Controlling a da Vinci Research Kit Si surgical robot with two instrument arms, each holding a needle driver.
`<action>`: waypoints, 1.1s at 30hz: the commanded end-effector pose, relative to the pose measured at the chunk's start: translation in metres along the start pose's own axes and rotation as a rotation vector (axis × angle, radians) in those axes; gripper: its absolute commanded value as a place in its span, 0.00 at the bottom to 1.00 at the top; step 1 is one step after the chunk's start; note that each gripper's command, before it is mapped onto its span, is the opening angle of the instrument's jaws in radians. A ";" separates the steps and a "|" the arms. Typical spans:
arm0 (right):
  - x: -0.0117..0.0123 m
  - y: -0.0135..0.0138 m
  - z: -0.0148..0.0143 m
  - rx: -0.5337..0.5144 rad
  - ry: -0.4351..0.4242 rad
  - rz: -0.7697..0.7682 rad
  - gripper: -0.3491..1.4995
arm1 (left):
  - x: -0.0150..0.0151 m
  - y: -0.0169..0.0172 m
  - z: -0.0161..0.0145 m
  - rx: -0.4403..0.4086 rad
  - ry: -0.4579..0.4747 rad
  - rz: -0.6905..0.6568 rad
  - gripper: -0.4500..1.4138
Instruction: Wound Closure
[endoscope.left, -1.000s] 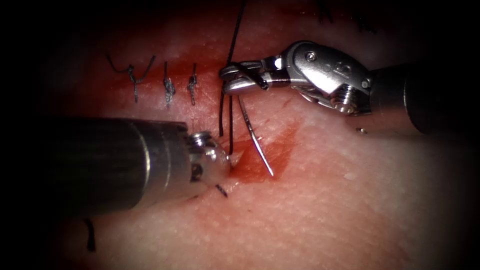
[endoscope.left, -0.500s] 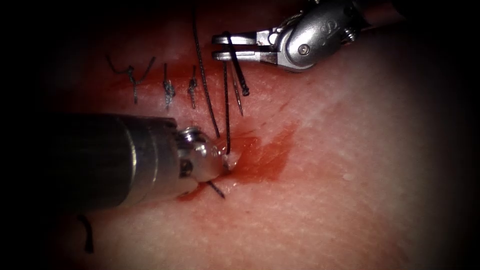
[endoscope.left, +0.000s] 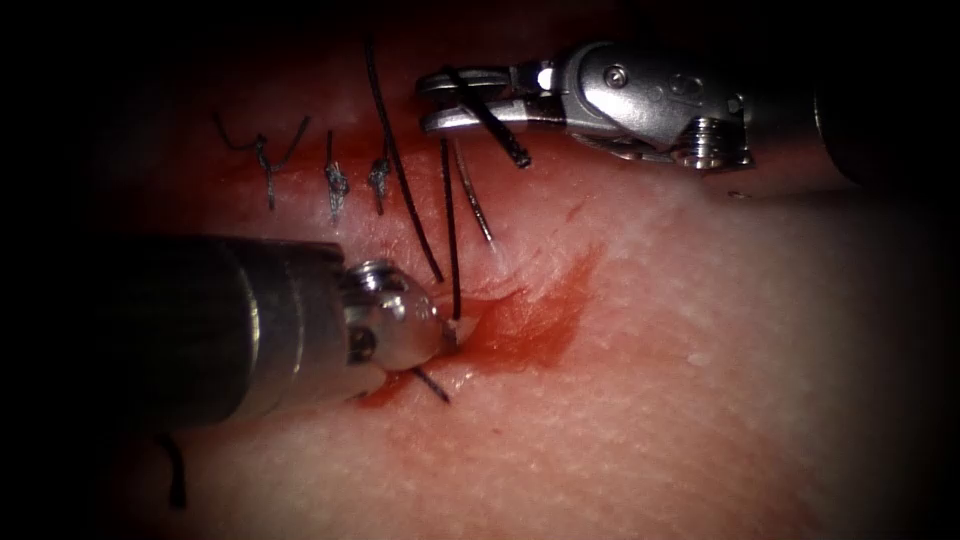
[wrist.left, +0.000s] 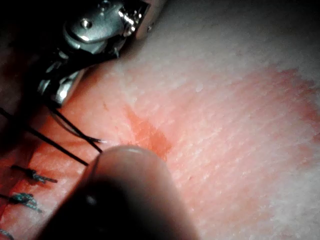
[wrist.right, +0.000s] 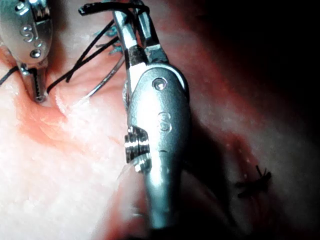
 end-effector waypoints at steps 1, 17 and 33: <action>-0.0003 0.0001 0.0008 0.000 -0.002 -0.014 0.00 | 0.0004 0.0003 0.0010 0.000 0.005 -0.002 0.40; -0.0001 0.0033 -0.0001 -0.131 0.007 -0.307 0.00 | 0.0005 0.0014 0.0010 0.008 0.015 -0.006 0.24; 0.0012 0.0020 0.0000 -0.128 0.000 -0.276 0.00 | 0.0007 0.0014 0.0013 0.016 0.024 -0.015 0.47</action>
